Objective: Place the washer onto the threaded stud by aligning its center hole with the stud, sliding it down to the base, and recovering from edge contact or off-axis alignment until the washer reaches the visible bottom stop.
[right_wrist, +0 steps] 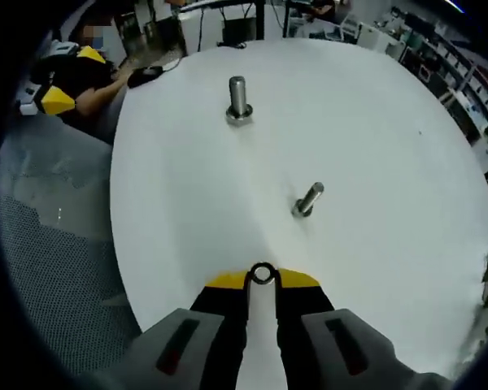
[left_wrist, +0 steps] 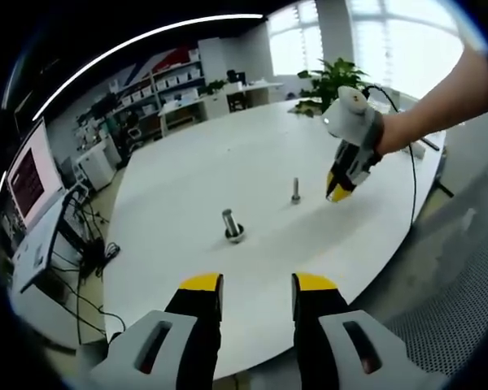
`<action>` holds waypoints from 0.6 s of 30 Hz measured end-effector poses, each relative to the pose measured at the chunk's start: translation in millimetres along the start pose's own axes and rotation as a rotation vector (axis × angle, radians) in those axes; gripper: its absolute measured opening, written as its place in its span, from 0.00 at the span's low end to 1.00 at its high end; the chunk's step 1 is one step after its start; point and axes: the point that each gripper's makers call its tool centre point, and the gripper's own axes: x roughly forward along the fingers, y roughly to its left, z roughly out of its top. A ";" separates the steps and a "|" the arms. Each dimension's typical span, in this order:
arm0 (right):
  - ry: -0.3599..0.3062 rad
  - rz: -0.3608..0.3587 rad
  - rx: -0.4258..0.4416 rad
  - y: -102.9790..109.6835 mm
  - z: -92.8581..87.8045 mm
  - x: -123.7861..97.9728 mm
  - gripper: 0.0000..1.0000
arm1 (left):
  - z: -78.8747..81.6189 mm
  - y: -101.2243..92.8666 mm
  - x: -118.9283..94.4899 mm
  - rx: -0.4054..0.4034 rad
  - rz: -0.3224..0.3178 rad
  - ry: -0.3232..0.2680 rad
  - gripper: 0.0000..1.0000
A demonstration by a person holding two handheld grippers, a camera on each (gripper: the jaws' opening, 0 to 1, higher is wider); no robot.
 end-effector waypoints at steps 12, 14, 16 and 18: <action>-0.033 -0.048 -0.059 -32.0 31.8 -16.5 0.14 | 0.1 0.2 -1.5 0.001 0.006 -0.004 0.32; -0.036 -0.046 -0.063 -34.3 37.9 -15.5 0.14 | -0.2 0.3 -1.6 0.005 0.008 -0.003 0.32; -0.034 -0.047 -0.087 -35.5 43.2 -13.6 0.14 | -0.1 1.1 -1.5 0.003 0.009 -0.003 0.31; -0.027 -0.048 -0.114 -35.9 47.6 -11.6 0.14 | 0.1 1.6 -1.4 0.002 0.009 -0.003 0.31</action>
